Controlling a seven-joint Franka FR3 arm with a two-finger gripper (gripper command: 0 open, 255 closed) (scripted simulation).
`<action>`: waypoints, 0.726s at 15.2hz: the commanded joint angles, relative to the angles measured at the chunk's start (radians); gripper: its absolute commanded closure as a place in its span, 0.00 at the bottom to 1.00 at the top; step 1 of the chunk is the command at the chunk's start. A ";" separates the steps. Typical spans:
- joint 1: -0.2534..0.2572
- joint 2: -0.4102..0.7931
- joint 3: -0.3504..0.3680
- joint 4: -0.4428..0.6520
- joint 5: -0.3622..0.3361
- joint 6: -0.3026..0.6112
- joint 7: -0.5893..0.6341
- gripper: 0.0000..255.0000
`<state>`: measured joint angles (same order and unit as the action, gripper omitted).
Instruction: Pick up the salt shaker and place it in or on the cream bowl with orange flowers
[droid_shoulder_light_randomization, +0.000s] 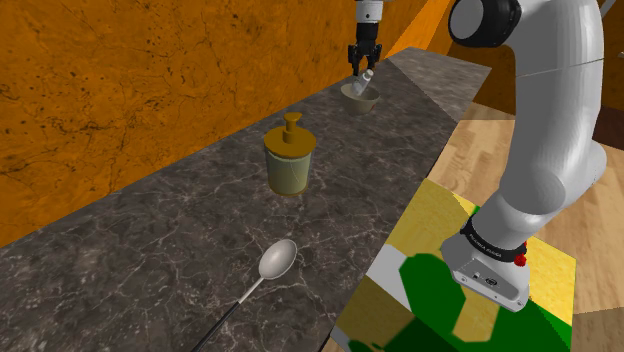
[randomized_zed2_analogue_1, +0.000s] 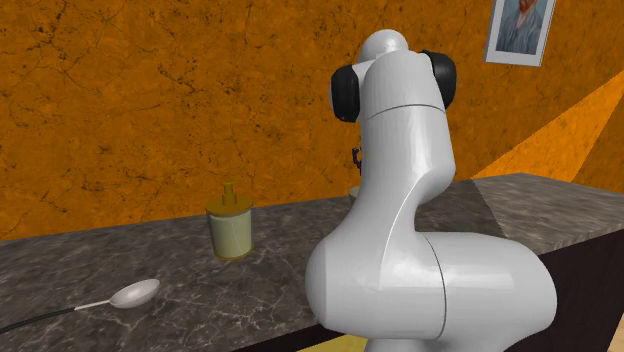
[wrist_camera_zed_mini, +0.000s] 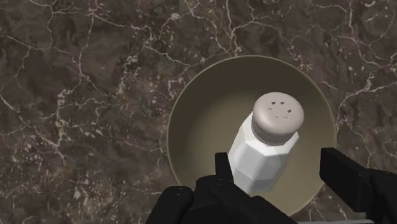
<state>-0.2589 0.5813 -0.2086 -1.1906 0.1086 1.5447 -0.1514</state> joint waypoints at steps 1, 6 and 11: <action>0.000 0.000 0.000 0.000 0.000 0.000 0.000 0.00; -0.006 0.016 0.000 0.059 0.002 -0.043 0.001 0.00; -0.028 0.087 0.004 0.270 0.011 -0.182 0.005 0.00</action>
<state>-0.2837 0.6576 -0.2049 -0.9444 0.1187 1.3769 -0.1458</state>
